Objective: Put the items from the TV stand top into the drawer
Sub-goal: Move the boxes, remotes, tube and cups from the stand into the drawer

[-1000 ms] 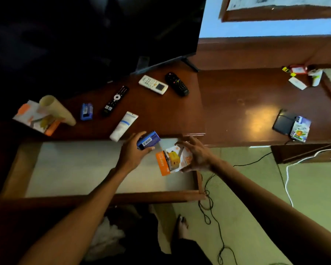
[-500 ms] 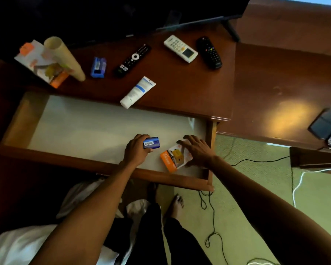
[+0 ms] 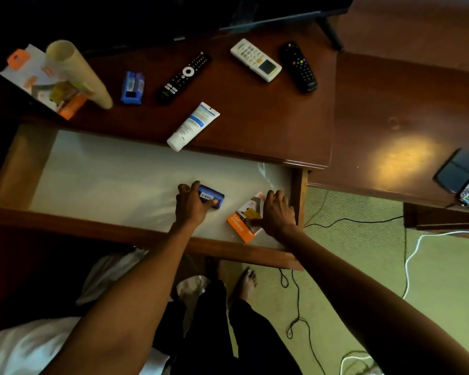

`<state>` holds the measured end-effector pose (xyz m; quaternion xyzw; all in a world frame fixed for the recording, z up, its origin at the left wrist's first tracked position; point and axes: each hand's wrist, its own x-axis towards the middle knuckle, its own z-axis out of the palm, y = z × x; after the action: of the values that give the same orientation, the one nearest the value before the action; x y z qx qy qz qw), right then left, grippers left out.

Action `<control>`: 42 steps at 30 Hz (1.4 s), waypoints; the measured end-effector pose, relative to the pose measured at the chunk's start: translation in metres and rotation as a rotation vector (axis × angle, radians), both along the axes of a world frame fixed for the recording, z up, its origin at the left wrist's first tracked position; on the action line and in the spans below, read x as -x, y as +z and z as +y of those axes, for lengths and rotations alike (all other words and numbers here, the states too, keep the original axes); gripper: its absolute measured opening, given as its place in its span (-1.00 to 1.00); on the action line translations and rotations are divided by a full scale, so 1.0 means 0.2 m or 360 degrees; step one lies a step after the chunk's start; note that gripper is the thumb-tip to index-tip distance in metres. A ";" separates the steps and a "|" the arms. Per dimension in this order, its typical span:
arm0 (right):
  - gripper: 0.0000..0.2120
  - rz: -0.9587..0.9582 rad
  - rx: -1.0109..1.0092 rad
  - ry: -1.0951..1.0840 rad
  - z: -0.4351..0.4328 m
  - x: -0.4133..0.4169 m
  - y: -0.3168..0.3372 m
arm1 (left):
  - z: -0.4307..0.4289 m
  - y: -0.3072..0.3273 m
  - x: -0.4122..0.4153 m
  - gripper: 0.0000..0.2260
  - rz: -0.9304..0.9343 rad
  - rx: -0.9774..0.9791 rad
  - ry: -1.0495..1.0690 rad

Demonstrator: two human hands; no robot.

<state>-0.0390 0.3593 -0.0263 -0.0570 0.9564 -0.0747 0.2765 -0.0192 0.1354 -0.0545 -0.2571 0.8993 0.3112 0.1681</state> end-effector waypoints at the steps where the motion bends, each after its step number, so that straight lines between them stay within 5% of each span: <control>1: -0.13 -0.0010 -0.0013 0.0007 -0.01 0.00 -0.01 | 0.02 0.00 0.01 -0.39 -0.0044 0.0003 0.0096; 5: -0.19 -0.0030 0.0079 0.0102 0.02 0.03 -0.02 | 0.07 0.02 0.07 -0.45 -0.0065 -0.0142 0.0176; 14: -0.11 -0.0146 -0.0019 0.0447 0.11 0.19 0.03 | 0.13 0.02 0.07 -0.33 -0.0071 -0.0282 -0.0416; 26: -0.41 -0.0009 -0.0090 0.0537 0.23 0.02 0.04 | 0.42 0.01 -0.09 -0.50 -0.0056 -0.0590 -0.0459; 34: -0.41 0.0419 -0.0176 0.0793 0.32 -0.08 0.00 | 0.38 0.01 -0.12 -0.50 -0.0169 -0.0603 -0.0558; 42: -0.33 0.0283 -0.0319 0.0940 0.32 -0.09 0.06 | 0.37 0.14 -0.12 -0.41 -0.0278 -0.0387 -0.0704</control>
<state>-0.0212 0.4231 -0.0146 -0.3108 0.9216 0.1084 0.2058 0.0056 0.2102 -0.0272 -0.0580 0.8718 0.3492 0.3386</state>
